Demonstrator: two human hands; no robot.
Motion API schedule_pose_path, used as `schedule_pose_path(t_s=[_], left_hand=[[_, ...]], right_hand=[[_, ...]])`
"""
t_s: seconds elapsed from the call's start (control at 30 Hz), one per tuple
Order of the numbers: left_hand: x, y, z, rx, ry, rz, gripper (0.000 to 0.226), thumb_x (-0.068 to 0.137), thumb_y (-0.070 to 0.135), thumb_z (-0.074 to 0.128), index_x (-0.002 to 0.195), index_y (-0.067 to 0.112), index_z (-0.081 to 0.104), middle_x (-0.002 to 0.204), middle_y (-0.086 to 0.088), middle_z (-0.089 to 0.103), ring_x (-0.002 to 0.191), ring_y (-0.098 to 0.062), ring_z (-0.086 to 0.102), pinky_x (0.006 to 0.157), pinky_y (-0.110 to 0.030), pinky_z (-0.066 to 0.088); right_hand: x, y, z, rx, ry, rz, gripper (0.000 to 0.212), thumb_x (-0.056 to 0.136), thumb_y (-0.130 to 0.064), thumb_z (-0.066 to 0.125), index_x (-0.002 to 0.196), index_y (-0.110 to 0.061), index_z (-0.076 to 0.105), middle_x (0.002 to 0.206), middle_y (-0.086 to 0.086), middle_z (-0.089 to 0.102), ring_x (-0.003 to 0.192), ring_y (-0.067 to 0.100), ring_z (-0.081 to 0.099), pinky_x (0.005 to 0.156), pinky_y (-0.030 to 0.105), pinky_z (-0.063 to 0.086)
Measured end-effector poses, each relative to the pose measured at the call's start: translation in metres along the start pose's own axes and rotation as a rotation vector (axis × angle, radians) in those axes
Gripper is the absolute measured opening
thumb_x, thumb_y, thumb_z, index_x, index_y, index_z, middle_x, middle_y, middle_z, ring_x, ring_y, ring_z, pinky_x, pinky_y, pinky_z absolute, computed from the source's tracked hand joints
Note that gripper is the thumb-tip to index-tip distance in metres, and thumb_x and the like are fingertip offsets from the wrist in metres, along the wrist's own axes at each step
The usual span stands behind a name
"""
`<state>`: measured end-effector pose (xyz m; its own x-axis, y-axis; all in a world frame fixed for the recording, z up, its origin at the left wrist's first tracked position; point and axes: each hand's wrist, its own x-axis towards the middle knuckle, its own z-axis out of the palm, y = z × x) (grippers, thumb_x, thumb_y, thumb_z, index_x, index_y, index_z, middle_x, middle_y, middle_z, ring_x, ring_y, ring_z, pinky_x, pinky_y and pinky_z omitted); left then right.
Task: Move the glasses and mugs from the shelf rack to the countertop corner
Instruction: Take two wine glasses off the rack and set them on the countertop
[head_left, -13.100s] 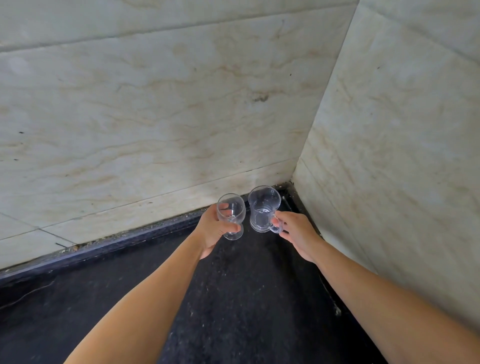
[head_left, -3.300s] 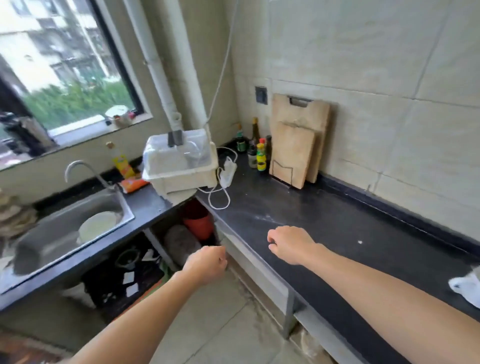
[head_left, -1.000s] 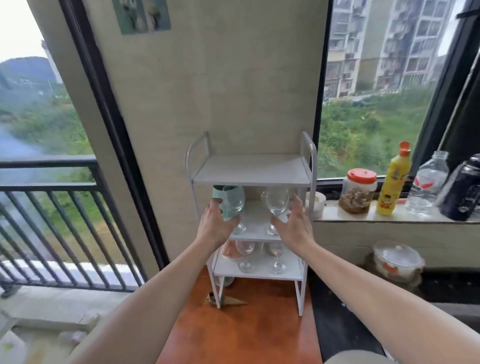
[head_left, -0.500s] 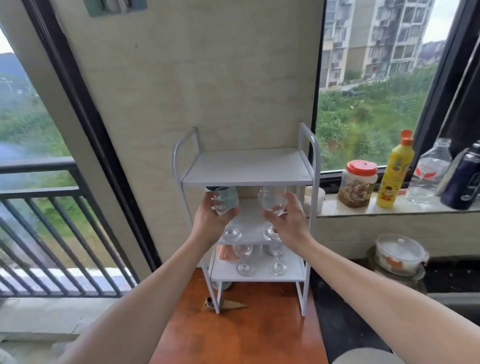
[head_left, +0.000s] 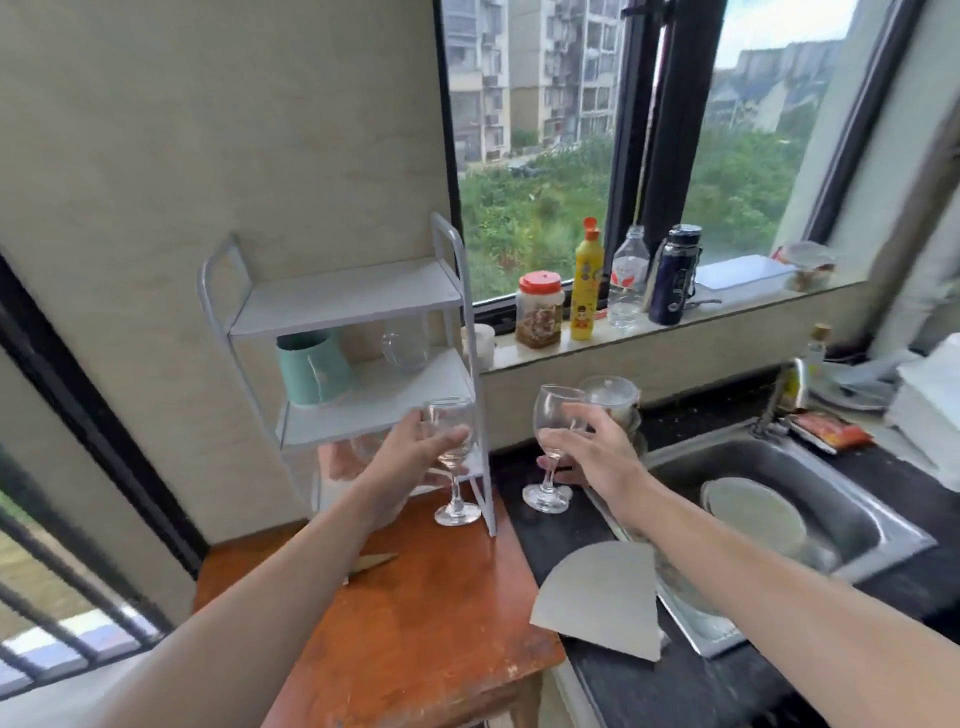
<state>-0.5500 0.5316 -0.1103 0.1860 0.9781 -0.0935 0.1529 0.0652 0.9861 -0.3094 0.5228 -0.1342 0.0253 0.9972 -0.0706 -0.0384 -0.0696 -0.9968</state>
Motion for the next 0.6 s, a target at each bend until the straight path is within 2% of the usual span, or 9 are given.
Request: schedule_pose_path(t_s=[0.1,0.23,0.33,0.4,0.5,0.6], left_hand=[[0.006,0.008,0.06,-0.041,-0.128,-0.011,0.044,0.083,0.029,0.072,0.119,0.019,0.05,0.112,-0.013,0.069,0.089,-0.033,0.071,0.075,-0.041,0.059],[0.01,0.026,0.161,-0.08,-0.285,-0.024,0.041,0.086,0.018,0.068,0.122,0.01,0.051,0.107,-0.017,0.067,0.084,-0.038,0.067,0.075,-0.046,0.056],[0.013,0.039,0.249,-0.079,-0.412,-0.035,0.039,0.086,0.015,0.067,0.121,0.009,0.051,0.099,-0.016,0.065,0.077,-0.033,0.066,0.079,-0.05,0.055],[0.011,0.047,0.313,-0.073,-0.489,-0.028,0.029,0.086,0.015,0.067,0.113,0.014,0.055,0.09,-0.01,0.067,0.067,-0.026,0.068,0.067,-0.041,0.058],[0.001,0.055,0.414,-0.07,-0.607,-0.018,0.015,0.086,0.015,0.065,0.099,0.019,0.06,0.082,-0.006,0.068,0.06,-0.024,0.069,0.062,-0.035,0.056],[-0.019,0.06,0.516,-0.087,-0.73,-0.027,0.02,0.083,0.016,0.067,0.102,0.017,0.061,0.086,-0.01,0.065,0.064,-0.028,0.067,0.057,-0.034,0.056]], right_hand=[[-0.034,-0.004,-0.063,-0.005,0.103,0.013,0.045,0.077,-0.022,0.078,0.116,-0.022,0.057,0.098,0.008,0.073,0.079,0.026,0.075,0.075,0.042,0.059],[-0.083,-0.008,-0.156,0.016,0.283,0.012,0.045,0.081,-0.017,0.075,0.121,-0.018,0.055,0.099,0.01,0.07,0.072,0.026,0.074,0.065,0.035,0.06],[-0.127,-0.009,-0.232,0.013,0.417,0.022,0.041,0.082,-0.017,0.074,0.119,-0.02,0.055,0.099,0.011,0.069,0.074,0.026,0.073,0.073,0.039,0.06],[-0.159,-0.008,-0.287,0.02,0.515,0.016,0.041,0.081,-0.016,0.074,0.118,-0.02,0.056,0.098,0.01,0.07,0.073,0.026,0.072,0.073,0.041,0.06],[-0.215,-0.003,-0.372,0.036,0.63,0.035,0.046,0.076,-0.021,0.076,0.117,-0.021,0.056,0.098,0.01,0.071,0.072,0.026,0.074,0.07,0.038,0.06],[-0.275,0.003,-0.454,0.038,0.745,0.047,0.047,0.068,-0.028,0.077,0.111,-0.027,0.058,0.097,0.007,0.072,0.075,0.026,0.076,0.066,0.035,0.059]])
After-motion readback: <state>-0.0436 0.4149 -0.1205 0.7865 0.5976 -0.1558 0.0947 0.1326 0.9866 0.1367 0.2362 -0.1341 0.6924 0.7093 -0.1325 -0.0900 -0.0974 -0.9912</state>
